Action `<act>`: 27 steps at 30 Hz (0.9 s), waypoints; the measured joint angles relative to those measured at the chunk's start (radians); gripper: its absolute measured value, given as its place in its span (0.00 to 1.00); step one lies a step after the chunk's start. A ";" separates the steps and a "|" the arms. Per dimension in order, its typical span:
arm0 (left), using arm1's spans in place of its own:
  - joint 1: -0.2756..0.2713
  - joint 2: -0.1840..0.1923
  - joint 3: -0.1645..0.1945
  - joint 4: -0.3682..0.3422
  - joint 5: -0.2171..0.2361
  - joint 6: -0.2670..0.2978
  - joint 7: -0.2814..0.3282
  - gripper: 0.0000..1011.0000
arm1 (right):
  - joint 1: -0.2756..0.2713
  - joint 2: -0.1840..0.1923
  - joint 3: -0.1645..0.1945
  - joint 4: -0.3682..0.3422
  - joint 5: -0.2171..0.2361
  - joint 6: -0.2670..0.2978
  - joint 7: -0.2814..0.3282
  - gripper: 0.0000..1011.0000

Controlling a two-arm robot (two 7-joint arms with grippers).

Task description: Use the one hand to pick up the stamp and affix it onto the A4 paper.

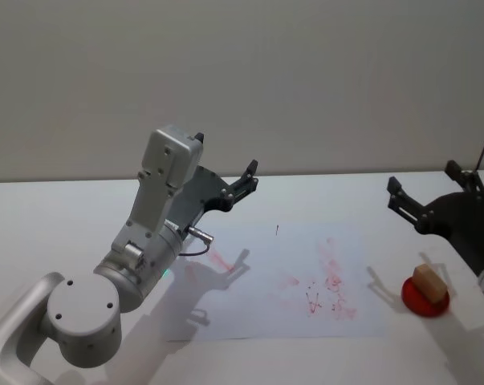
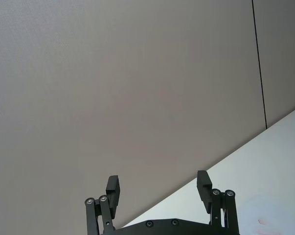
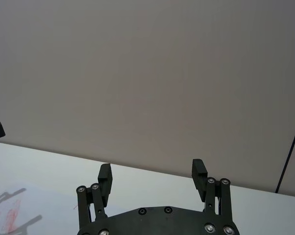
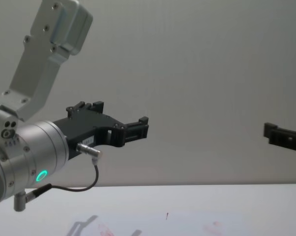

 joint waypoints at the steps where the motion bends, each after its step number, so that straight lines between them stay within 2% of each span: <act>1: 0.000 0.000 0.000 0.000 0.000 0.000 0.000 0.99 | -0.002 0.003 0.003 -0.002 0.005 0.000 0.000 0.99; 4: 0.000 0.000 0.000 0.000 0.000 0.000 0.000 0.99 | -0.014 0.018 0.014 -0.009 0.018 0.000 -0.003 0.99; 13: 0.000 0.000 0.000 0.000 0.000 0.000 0.000 0.99 | -0.104 0.104 0.079 -0.055 0.101 0.008 -0.033 0.99; 20: 0.000 0.000 0.000 0.000 0.000 0.000 0.000 0.99 | -0.167 0.153 0.111 -0.086 0.137 0.045 -0.039 0.99; 27: 0.000 0.000 0.000 0.000 0.000 0.000 0.000 0.99 | -0.210 0.179 0.122 -0.103 0.145 0.091 -0.036 0.99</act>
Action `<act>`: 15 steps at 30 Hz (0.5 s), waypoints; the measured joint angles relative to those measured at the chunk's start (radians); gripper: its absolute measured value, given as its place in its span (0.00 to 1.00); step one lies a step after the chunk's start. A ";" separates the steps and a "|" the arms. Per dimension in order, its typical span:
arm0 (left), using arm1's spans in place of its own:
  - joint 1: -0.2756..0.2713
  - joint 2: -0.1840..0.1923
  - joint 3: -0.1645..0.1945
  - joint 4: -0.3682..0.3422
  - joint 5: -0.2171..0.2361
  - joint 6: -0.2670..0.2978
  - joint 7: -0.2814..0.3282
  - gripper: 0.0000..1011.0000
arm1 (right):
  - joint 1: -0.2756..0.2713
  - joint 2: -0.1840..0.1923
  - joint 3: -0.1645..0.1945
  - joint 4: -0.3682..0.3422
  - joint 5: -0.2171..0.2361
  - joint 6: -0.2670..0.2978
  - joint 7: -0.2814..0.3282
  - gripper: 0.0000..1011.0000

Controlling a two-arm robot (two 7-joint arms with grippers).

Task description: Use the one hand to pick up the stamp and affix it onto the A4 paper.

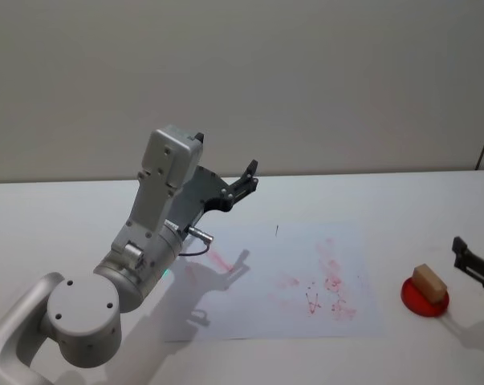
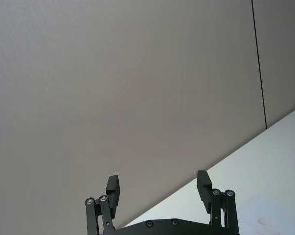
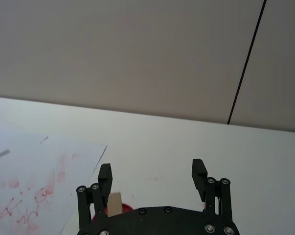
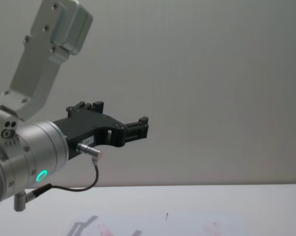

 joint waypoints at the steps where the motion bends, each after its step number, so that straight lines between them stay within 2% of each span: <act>1: 0.000 0.000 0.000 0.000 0.000 0.000 0.000 0.99 | -0.003 0.002 0.000 -0.001 0.000 0.007 0.001 0.99; 15: 0.000 0.000 0.000 0.000 0.000 0.000 0.000 0.99 | -0.035 0.015 -0.012 -0.002 -0.051 0.094 0.039 0.99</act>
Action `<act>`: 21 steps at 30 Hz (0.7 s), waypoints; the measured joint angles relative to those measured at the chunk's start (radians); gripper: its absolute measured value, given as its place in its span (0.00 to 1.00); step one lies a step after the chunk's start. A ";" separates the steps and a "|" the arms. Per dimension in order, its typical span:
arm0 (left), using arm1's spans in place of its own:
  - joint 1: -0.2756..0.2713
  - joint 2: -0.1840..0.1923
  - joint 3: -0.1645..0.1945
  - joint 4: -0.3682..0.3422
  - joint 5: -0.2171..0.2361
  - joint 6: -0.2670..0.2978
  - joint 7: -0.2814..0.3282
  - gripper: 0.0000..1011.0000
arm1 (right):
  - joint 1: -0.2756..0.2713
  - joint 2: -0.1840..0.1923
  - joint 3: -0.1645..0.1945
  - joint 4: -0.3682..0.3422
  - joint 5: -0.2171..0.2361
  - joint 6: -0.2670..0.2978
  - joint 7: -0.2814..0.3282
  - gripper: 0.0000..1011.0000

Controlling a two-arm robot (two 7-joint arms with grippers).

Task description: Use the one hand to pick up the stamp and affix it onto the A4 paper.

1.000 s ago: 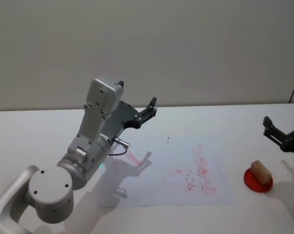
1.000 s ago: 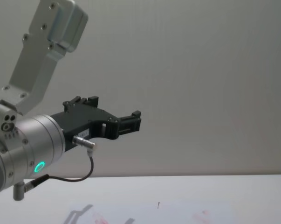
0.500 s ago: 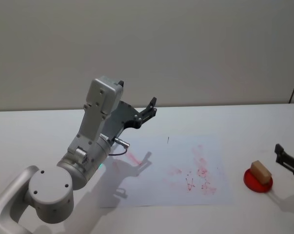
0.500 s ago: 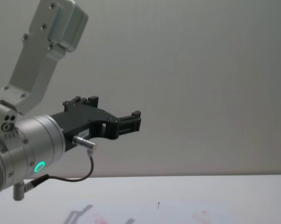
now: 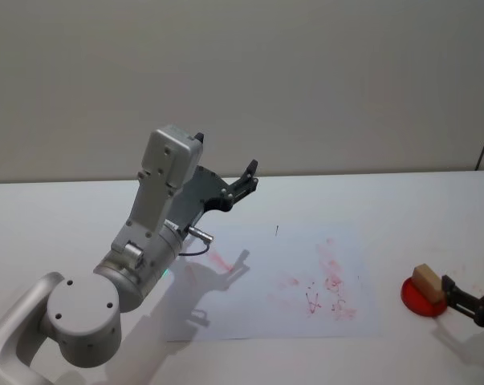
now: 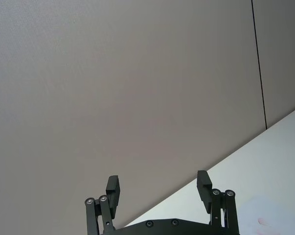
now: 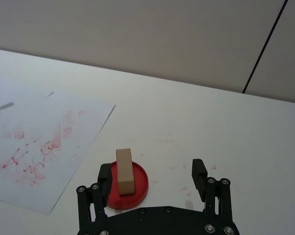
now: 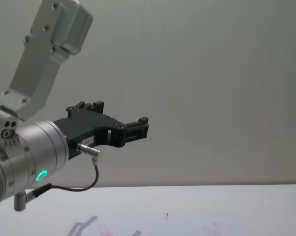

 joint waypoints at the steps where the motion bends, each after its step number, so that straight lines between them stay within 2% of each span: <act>1: 0.000 0.000 0.000 0.000 0.000 0.000 0.000 0.99 | 0.002 -0.001 -0.002 0.003 -0.008 0.007 0.004 0.99; 9: 0.000 0.000 0.000 0.000 0.000 0.000 0.000 0.99 | 0.024 -0.014 -0.018 0.027 -0.049 0.036 0.030 0.99; 21: 0.000 0.000 0.000 0.000 0.000 0.000 0.000 0.99 | 0.087 -0.059 -0.053 0.088 -0.122 0.066 0.081 0.99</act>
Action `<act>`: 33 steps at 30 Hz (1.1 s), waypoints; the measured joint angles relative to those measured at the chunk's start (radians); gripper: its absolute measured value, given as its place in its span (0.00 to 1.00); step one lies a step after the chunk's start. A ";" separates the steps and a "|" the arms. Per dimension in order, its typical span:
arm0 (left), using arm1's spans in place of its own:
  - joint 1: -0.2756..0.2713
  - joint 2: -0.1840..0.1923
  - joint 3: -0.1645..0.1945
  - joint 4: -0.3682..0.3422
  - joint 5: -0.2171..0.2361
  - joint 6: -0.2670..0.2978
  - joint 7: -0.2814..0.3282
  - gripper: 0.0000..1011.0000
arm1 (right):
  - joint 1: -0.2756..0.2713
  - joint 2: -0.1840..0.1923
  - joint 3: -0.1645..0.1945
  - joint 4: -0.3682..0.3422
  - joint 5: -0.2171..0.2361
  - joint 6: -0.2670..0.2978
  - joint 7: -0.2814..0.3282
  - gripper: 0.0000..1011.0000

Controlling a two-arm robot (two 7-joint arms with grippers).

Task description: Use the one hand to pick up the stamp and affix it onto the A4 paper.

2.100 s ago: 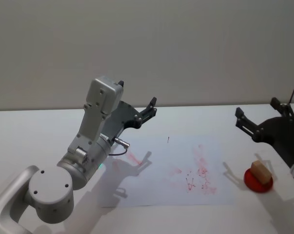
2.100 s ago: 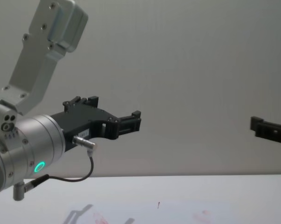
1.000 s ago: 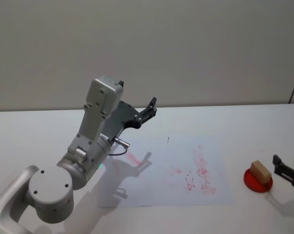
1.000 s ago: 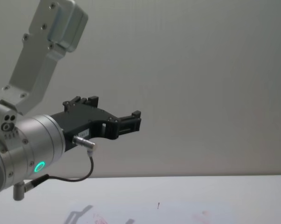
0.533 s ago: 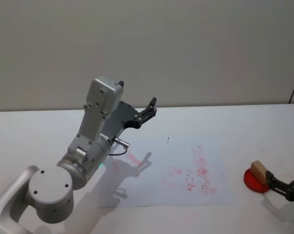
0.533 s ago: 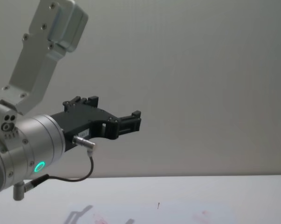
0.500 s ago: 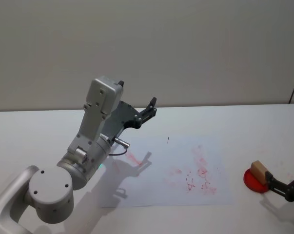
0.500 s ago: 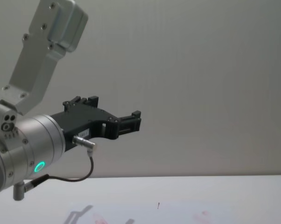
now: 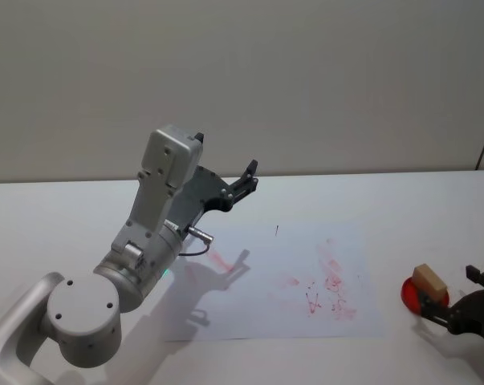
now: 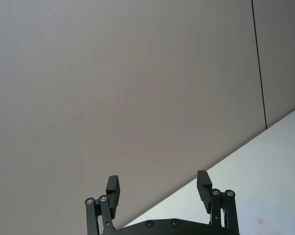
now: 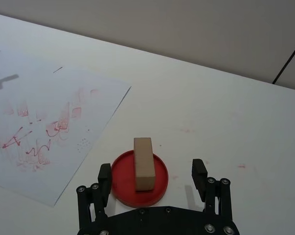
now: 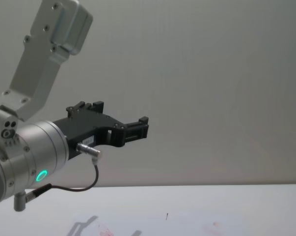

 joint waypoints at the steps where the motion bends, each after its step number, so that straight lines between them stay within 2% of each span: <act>1: 0.000 0.000 0.000 0.000 0.000 0.000 0.000 0.99 | 0.003 -0.002 -0.002 0.003 -0.004 0.001 0.003 0.99; 5: 0.000 0.000 0.000 0.000 0.000 0.000 0.000 0.99 | 0.020 -0.015 -0.011 0.020 -0.021 0.008 0.015 0.99; 9: 0.000 0.000 0.000 0.000 0.000 0.000 0.000 0.99 | 0.027 -0.020 -0.015 0.027 -0.029 0.011 0.021 0.92; 12: 0.000 0.000 0.000 0.000 0.000 0.000 0.000 0.99 | 0.035 -0.026 -0.019 0.034 -0.038 0.013 0.026 0.82; 14: 0.000 0.000 0.000 0.000 0.000 0.000 0.000 0.99 | 0.037 -0.028 -0.020 0.037 -0.040 0.014 0.028 0.80; 15: 0.000 0.000 0.000 0.000 0.000 0.000 0.000 0.99 | 0.039 -0.029 -0.021 0.039 -0.042 0.015 0.029 0.74; 21: 0.000 0.000 0.000 0.000 0.000 0.000 0.000 0.99 | 0.046 -0.034 -0.025 0.045 -0.049 0.018 0.034 0.58; 26: 0.000 0.000 0.000 0.000 0.000 0.000 0.000 0.99 | 0.049 -0.036 -0.026 0.048 -0.053 0.019 0.036 0.42; 27: 0.000 0.000 0.000 0.000 0.000 0.000 0.000 0.99 | 0.049 -0.037 -0.027 0.049 -0.054 0.019 0.037 0.36; 28: 0.000 0.000 0.000 0.000 0.000 0.000 0.000 0.99 | 0.049 -0.037 -0.027 0.049 -0.054 0.019 0.037 0.36; 30: 0.000 0.000 0.000 0.000 0.000 0.000 0.000 0.99 | 0.050 -0.037 -0.027 0.050 -0.055 0.019 0.037 0.30; 31: 0.000 0.000 0.000 0.000 0.000 0.000 0.000 0.99 | 0.051 -0.038 -0.028 0.051 -0.055 0.019 0.038 0.25; 33: 0.000 0.000 0.000 0.000 0.000 0.000 0.000 0.99 | 0.052 -0.038 -0.028 0.051 -0.056 0.020 0.038 0.22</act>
